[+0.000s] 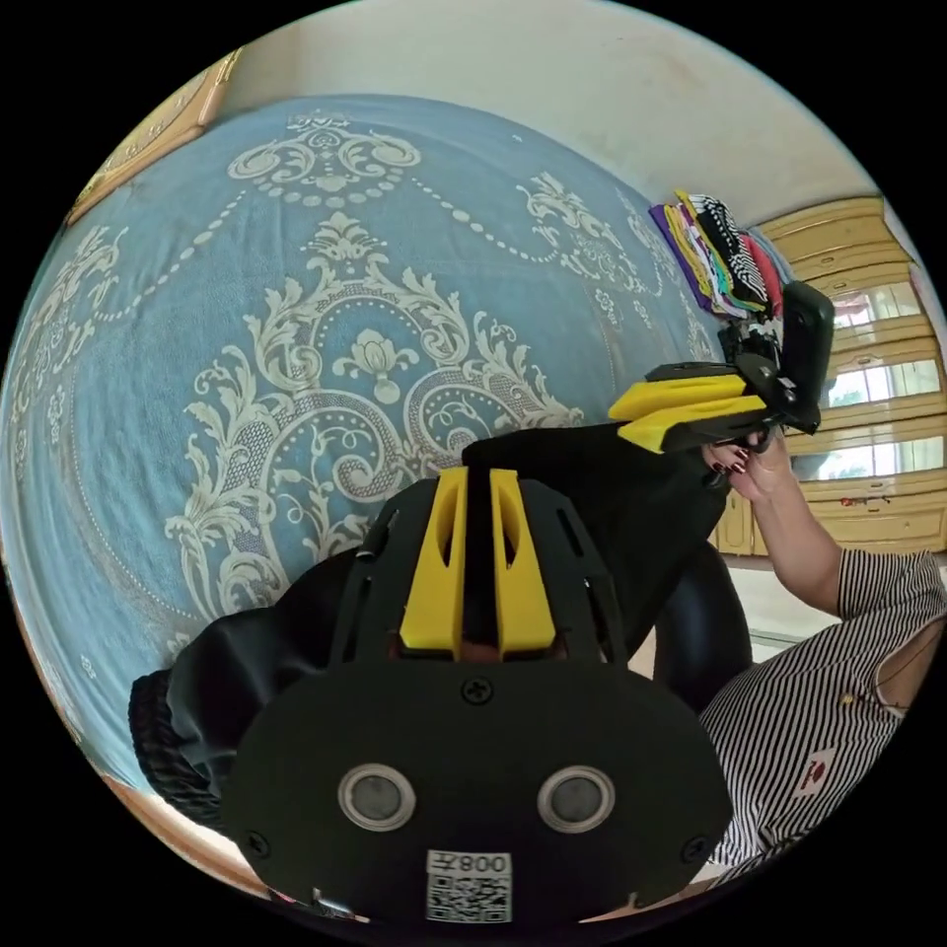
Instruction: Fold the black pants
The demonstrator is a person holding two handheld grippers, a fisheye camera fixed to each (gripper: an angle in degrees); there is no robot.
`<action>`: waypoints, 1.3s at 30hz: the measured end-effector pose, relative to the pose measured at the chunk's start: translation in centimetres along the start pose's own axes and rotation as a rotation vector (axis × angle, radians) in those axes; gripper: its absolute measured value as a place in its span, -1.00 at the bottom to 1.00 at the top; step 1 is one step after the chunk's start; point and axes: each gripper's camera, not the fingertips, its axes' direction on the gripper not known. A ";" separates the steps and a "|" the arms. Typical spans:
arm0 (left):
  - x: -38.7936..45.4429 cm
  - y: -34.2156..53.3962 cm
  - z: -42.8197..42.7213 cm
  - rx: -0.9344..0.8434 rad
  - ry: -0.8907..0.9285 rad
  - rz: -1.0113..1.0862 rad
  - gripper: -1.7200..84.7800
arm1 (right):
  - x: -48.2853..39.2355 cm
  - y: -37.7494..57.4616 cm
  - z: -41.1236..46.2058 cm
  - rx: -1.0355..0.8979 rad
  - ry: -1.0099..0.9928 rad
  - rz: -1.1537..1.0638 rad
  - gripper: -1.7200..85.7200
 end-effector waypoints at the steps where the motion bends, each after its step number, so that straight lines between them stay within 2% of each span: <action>1: -0.3 1.4 -0.8 0.045 -0.005 0.039 -0.88 | -0.1 -0.7 0.1 0.001 -0.037 -0.014 -0.80; 6: -1.3 7.0 -4.0 0.181 -0.034 0.170 -0.90 | -0.9 -2.5 -0.4 0.029 -0.223 -0.072 -0.76; 14: -4.2 13.2 -6.1 0.227 -0.082 0.267 -0.90 | -5.5 -6.5 0.2 -0.062 -0.186 -0.234 -0.77; 18: -6.5 15.7 -6.4 0.203 -0.114 0.260 -0.89 | -6.0 -7.9 0.8 -0.096 -0.214 -0.242 -0.87; 23: -11.1 20.2 -9.4 0.239 -0.214 0.113 -0.83 | -6.1 -8.7 0.3 -0.081 -0.221 -0.202 -0.94; 25: -14.8 23.3 -11.4 0.253 -0.310 -0.056 -0.78 | -6.1 -8.8 -0.2 -0.058 -0.226 -0.183 -0.95; 28: -20.0 27.3 -13.5 0.303 -0.361 -0.284 -0.72 | -6.2 -9.1 -1.0 -0.023 -0.219 -0.157 -0.95; 32: -25.7 30.4 -14.2 0.334 -0.278 -0.437 -0.69 | -6.5 -9.6 -1.2 -0.021 -0.233 -0.120 -0.95; 34: -29.0 31.3 -13.0 0.283 -0.083 -0.481 -0.73 | -6.7 -9.8 -1.3 -0.019 -0.219 -0.111 -0.95; 36: -30.2 32.2 -12.5 0.270 0.015 -0.484 -0.80 | -6.8 -10.0 -1.4 -0.020 -0.211 -0.097 -0.95; 39: -29.6 34.6 -13.9 0.360 -0.047 -0.472 -0.86 | -7.0 -10.4 -2.1 0.006 -0.201 -0.065 -0.95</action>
